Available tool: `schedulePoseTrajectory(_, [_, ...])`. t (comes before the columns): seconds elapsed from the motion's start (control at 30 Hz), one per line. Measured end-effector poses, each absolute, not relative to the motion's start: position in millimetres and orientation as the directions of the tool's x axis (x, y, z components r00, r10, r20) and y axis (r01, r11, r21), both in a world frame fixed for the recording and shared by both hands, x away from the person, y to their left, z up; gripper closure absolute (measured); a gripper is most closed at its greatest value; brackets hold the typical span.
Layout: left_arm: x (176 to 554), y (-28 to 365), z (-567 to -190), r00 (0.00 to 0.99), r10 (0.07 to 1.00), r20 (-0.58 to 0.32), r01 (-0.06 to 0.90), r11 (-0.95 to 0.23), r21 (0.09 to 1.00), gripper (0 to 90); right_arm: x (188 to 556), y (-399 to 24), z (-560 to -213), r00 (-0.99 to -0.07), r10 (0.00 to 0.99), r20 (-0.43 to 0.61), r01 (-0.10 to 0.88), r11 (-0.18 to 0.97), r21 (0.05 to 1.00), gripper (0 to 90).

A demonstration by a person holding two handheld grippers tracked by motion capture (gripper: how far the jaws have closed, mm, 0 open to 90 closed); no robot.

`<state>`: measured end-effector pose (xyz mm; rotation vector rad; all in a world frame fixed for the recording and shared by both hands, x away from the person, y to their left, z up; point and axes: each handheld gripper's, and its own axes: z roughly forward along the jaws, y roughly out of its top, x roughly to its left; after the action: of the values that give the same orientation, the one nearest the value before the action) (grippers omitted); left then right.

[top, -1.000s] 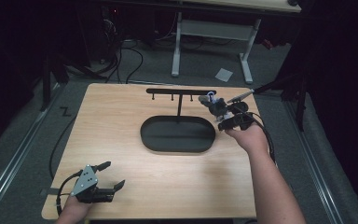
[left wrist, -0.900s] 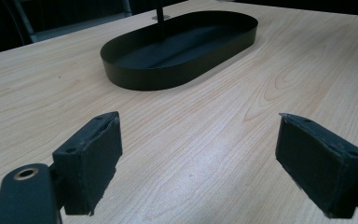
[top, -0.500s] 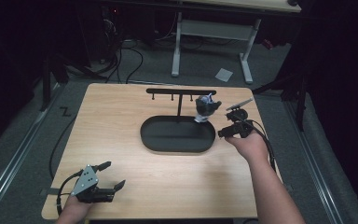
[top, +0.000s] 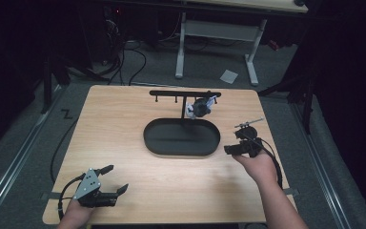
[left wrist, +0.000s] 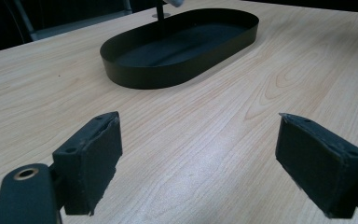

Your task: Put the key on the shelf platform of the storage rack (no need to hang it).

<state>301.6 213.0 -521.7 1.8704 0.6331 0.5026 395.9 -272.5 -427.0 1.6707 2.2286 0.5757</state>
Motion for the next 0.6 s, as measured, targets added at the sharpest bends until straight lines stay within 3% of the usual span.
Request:
schedulePoseTrajectory(0.23, [302, 213, -522, 0.771, 0.635, 0.051, 0.194, -0.310, 0.931, 15.1, 369, -271, -449, -0.298, 0.955, 0.003, 0.791, 0.245, 0.561, 30.5])
schedulePoseTrajectory(0.4, [302, 213, -522, 0.772, 0.633, 0.051, 0.195, -0.312, 0.930, 15.1, 343, -271, -470, -0.291, 0.955, 0.057, 0.740, 0.187, 0.646, 30.4])
schedulePoseTrajectory(0.6, [303, 212, -522, 0.776, 0.629, 0.051, 0.196, -0.317, 0.928, 15.1, 309, -271, -499, -0.284, 0.955, 0.086, 0.644, 0.123, 0.755, 23.4])
